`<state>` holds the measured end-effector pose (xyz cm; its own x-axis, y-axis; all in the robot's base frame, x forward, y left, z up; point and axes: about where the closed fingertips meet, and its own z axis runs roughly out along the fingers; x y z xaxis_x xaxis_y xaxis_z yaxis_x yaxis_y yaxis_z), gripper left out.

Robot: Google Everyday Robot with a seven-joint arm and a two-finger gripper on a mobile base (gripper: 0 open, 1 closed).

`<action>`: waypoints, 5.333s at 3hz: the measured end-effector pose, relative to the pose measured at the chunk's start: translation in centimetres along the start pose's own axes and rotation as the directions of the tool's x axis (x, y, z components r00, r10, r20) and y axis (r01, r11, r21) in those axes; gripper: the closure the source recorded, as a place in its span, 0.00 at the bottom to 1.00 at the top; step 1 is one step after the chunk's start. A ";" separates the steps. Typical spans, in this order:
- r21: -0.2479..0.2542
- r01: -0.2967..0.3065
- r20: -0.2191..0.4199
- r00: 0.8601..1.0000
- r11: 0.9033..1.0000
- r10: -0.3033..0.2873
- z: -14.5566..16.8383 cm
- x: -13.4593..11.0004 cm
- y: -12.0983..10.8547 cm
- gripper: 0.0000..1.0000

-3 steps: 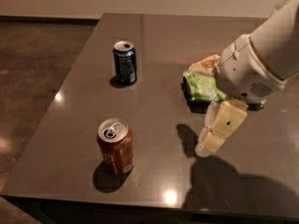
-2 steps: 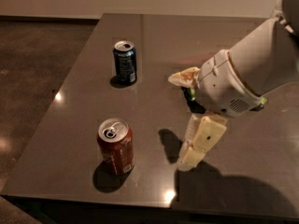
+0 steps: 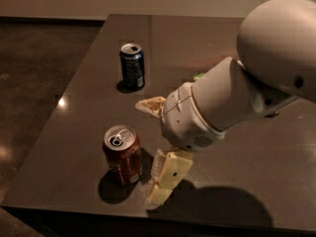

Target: Move coke can near pepsi can

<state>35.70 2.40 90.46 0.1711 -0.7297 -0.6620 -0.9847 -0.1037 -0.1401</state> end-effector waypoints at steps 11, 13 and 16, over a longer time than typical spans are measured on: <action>0.293 -0.315 0.064 0.948 0.902 0.311 0.2 1.9 -20.7 1.00; 0.328 -0.345 0.035 0.935 0.880 0.354 0.6 3.6 -23.0 0.50; 0.327 -0.339 0.034 0.937 0.882 0.347 0.6 3.2 -22.8 0.00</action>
Offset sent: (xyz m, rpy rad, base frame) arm 0.0176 0.0453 -0.0103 0.0729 0.0909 0.0480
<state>58.73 2.87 91.09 -0.1803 -0.6971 -0.6939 -0.9158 0.3764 -0.1402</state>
